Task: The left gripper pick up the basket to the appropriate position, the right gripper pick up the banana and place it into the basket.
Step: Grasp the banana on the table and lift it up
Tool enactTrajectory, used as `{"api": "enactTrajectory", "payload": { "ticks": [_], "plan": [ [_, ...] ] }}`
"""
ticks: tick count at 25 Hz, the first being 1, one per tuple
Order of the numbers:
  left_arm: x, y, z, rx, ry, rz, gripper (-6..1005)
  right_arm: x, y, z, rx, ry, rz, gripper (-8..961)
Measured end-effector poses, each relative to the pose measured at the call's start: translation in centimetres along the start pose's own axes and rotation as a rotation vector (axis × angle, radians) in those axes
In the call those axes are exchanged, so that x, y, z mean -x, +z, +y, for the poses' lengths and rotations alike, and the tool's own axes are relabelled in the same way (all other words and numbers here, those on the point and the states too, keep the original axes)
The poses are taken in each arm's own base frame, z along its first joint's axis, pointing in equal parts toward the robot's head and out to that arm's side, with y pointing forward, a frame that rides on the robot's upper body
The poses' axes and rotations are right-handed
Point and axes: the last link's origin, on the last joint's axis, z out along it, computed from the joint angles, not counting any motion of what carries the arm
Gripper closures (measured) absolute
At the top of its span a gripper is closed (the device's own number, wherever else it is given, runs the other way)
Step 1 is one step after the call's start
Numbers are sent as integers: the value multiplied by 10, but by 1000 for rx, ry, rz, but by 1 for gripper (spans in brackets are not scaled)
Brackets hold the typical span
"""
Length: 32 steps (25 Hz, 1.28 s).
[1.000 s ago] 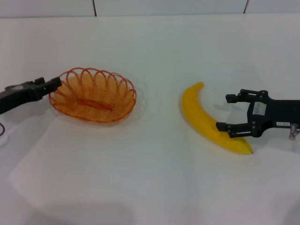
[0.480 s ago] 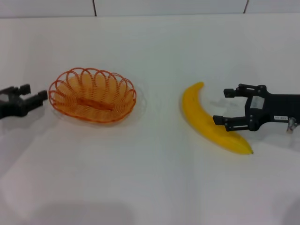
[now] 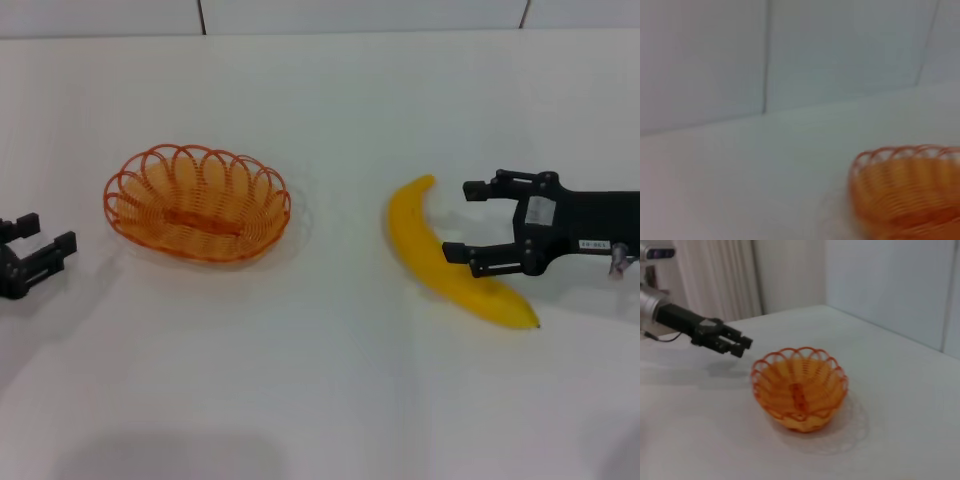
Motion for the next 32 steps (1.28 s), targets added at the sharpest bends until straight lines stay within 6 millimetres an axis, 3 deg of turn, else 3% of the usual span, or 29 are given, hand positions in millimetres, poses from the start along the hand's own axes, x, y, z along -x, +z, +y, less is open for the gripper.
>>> {"api": "enactTrajectory", "payload": {
  "ticks": [6,14,32],
  "plan": [
    [1,-17,8,50,25,75,411,21,5,5,34,-25,92,182],
    [2,-16,7,41,25,70,407,45,25,17,-42,-59,282,186],
    [1,-9,10,59,48,73,407,29,37,13,-46,9,454,194]
  ]
}}
